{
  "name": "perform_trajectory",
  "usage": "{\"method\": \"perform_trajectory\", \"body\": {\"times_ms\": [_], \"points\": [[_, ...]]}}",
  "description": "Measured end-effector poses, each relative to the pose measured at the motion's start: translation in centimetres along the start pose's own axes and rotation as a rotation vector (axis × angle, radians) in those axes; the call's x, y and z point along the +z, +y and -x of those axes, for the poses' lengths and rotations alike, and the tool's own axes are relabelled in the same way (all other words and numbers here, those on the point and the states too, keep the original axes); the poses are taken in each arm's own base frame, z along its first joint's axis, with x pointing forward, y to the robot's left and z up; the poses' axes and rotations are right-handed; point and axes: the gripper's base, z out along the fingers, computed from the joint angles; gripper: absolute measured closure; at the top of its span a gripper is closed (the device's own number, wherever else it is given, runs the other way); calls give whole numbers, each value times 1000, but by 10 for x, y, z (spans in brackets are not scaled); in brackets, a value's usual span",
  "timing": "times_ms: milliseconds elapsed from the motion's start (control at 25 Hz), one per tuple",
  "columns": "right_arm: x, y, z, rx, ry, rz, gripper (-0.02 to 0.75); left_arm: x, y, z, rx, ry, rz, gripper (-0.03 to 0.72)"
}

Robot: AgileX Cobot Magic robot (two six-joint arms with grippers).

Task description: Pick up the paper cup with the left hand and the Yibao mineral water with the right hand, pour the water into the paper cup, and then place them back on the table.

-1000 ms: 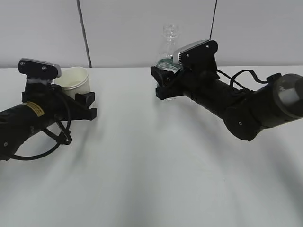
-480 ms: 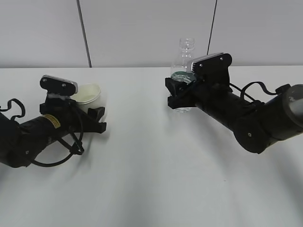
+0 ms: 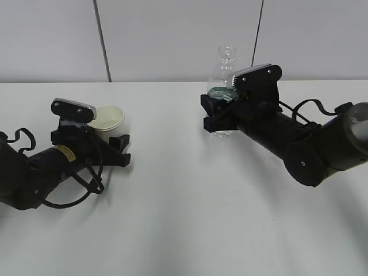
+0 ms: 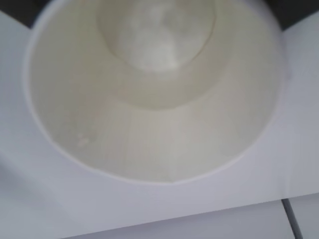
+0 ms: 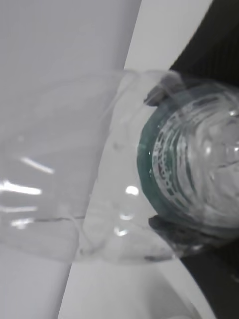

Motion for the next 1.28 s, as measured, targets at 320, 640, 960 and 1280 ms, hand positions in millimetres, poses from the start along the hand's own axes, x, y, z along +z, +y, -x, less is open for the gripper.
{"method": "perform_trajectory", "body": {"times_ms": [320,640,960,1280], "points": [[0,0,1,0,-2,0,262,0,2,-2,-13,15,18,95],[0,-3,1,28,-2,-35,262,-29,2,-4,-49,58,60,76],[-1,-23,-1,44,9,-137,262,-80,0,21,-80,36,82,93],[12,-41,-17,65,31,-194,262,-124,-14,79,-71,-14,44,98]]}}
